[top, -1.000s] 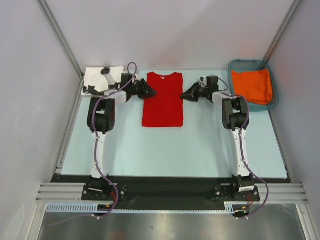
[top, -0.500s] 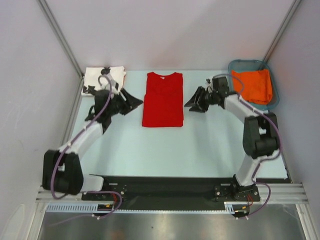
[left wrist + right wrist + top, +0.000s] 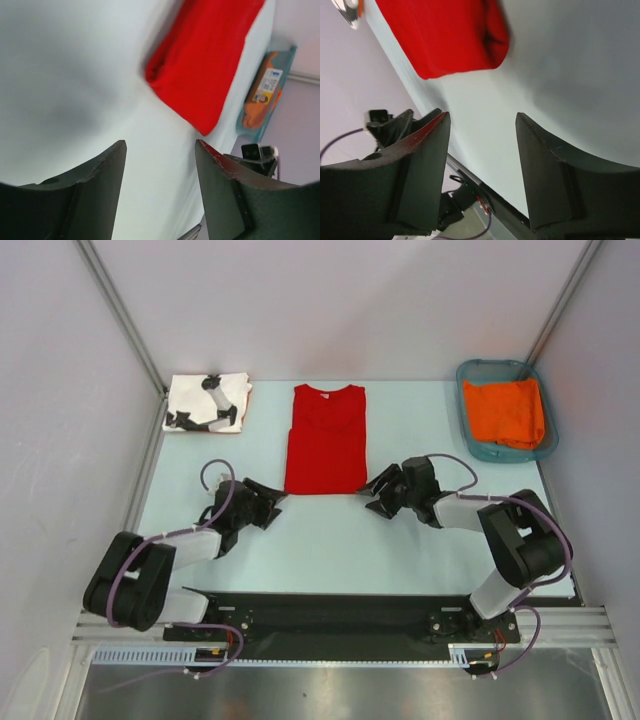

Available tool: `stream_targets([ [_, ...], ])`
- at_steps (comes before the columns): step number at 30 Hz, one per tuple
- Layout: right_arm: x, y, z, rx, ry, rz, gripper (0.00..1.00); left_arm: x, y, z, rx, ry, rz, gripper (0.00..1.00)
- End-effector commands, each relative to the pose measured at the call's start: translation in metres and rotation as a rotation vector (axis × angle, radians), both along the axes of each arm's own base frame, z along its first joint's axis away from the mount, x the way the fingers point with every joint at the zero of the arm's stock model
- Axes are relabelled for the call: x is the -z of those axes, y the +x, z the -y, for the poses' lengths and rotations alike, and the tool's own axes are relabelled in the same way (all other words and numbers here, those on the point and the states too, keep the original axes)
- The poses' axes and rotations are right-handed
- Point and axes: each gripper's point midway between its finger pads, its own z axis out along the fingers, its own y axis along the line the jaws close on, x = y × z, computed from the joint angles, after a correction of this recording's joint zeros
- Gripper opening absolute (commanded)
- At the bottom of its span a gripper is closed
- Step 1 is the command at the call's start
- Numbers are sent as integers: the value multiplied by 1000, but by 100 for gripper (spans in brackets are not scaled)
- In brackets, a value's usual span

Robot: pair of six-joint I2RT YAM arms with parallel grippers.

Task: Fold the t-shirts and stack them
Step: Fold the tshirt

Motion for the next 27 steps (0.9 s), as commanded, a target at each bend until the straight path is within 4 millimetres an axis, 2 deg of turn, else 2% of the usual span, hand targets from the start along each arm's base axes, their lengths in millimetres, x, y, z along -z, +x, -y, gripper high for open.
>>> stream_targets([
  [1, -11, 29, 2, 159, 89, 75, 60, -4, 21, 0, -117, -90, 37, 62],
  [2, 0, 29, 4, 188, 101, 48, 59, 0, 23, 0, -123, -89, 27, 59],
  [4, -1, 33, 3, 217, 145, 63, 58, -1, 30, 0, -142, -100, 37, 58],
  [6, 11, 32, 2, 225, 154, 32, 56, 8, 35, 0, -148, -84, 26, 57],
  [16, 27, 35, 3, 269, 170, -1, 50, 27, 48, 1, -194, -109, -22, 57],
  [27, 36, 38, 6, 311, 175, -12, 42, 34, 54, 2, -222, -128, -57, 48],
])
